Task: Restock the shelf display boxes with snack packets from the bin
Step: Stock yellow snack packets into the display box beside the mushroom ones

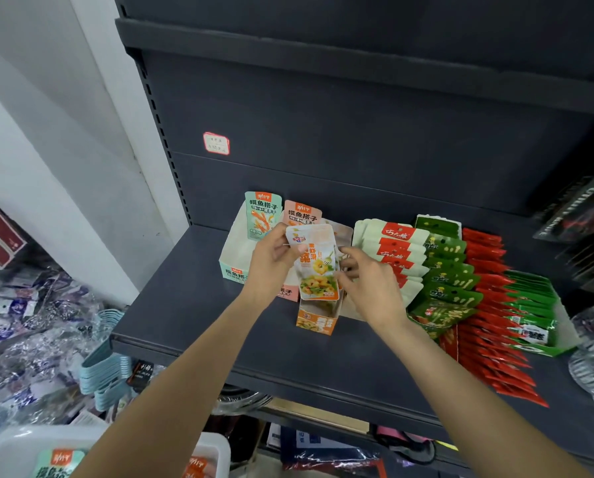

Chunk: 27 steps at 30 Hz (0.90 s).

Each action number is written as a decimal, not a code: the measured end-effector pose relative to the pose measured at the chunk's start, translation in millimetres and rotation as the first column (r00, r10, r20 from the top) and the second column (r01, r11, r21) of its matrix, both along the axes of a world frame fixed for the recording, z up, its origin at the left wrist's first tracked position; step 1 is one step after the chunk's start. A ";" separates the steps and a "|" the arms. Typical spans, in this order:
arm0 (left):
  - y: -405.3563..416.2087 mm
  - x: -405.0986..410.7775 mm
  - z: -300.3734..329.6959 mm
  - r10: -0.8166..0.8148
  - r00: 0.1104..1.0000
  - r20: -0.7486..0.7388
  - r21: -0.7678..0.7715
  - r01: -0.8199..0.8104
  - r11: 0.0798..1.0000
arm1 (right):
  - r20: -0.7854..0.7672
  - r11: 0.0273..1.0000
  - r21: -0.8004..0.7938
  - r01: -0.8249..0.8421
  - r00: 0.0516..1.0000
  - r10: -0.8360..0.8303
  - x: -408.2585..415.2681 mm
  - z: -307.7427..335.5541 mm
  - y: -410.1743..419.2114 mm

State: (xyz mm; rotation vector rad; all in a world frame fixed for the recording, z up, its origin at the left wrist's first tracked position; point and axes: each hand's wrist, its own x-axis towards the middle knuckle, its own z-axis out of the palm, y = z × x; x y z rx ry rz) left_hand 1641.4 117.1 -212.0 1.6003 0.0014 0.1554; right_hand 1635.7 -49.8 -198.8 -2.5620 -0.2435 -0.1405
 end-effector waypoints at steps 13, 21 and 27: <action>8.1 6.8 -10.8 -0.131 0.988 -0.085 0.497 0.156 0.854 | -0.018 0.999 0.015 -0.032 0.999 0.033 2.5 -9.8 -3.7; -2.3 6.8 -16.4 -0.117 0.991 -0.060 0.687 0.126 0.715 | -0.016 0.999 0.006 -0.052 0.999 0.052 2.3 -5.4 -1.5; -6.2 17.1 -14.7 -0.123 0.991 -0.054 0.701 0.125 0.702 | 0.305 0.997 -0.065 -0.032 0.951 0.051 6.4 10.9 -17.8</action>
